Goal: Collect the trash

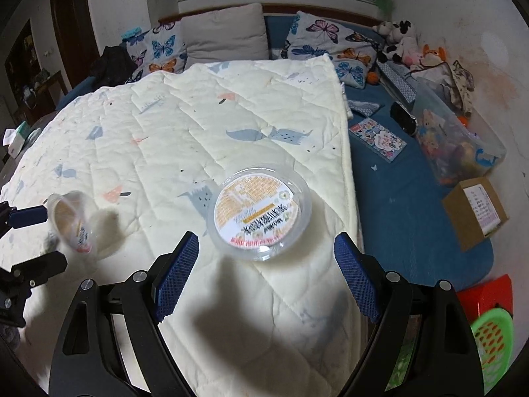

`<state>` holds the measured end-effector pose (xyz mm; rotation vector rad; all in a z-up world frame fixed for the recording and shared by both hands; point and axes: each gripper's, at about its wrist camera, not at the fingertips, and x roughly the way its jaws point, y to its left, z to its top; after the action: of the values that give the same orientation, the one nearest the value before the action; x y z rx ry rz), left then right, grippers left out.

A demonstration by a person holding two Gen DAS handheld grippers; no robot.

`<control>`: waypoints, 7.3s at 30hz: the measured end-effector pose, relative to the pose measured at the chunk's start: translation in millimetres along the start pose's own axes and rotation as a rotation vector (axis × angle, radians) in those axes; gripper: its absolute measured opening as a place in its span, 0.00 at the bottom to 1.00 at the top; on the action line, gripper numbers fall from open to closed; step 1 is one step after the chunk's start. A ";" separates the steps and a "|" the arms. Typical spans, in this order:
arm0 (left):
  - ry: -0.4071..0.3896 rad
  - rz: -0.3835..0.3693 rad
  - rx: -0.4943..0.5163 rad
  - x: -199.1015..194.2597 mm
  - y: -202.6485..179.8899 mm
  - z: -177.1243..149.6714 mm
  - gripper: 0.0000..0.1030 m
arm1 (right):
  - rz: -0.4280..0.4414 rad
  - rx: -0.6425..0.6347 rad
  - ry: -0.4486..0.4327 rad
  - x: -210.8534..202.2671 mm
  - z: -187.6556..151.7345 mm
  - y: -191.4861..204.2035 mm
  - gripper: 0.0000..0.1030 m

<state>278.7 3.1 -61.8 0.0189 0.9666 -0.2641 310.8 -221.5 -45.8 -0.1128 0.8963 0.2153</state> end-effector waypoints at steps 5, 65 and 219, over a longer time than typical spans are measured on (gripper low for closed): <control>-0.008 -0.014 0.006 5.9 -1.9 3.7 0.87 | -0.005 -0.004 0.014 13.9 5.1 2.7 0.81; -0.131 -0.170 0.267 -57.5 -203.0 -11.2 0.61 | -0.178 0.334 -0.115 -195.2 -183.4 -130.3 0.64; -0.241 0.028 0.092 -143.3 -119.8 -115.5 0.87 | -0.067 0.254 -0.193 -246.0 -194.4 -21.3 0.96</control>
<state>80.3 -66.9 1.2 0.0829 0.7139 -0.2778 19.0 -312.7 26.7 0.1123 0.7202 0.0474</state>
